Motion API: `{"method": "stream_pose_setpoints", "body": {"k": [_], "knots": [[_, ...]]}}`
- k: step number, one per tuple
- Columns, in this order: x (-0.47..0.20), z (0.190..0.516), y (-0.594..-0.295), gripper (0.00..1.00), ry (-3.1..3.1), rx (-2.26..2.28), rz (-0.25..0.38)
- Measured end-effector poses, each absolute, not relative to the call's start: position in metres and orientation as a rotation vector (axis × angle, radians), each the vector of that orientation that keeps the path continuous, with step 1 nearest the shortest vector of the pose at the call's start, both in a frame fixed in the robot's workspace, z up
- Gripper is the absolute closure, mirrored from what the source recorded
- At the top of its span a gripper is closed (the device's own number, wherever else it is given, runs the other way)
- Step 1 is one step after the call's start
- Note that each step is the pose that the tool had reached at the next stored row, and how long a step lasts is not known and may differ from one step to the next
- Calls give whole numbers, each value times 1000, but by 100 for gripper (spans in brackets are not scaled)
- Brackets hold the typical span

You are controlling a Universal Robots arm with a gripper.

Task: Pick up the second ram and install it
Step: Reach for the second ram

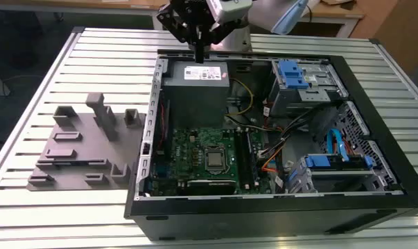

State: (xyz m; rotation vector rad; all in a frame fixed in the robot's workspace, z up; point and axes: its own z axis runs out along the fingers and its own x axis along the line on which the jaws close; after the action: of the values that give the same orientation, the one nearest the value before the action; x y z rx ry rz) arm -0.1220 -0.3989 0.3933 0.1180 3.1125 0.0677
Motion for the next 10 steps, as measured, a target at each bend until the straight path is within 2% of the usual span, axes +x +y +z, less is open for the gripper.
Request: {"method": "stream_pose_setpoints", "body": {"k": [10], "knots": [[-149,393,-399,89,3112,118,68]]}}
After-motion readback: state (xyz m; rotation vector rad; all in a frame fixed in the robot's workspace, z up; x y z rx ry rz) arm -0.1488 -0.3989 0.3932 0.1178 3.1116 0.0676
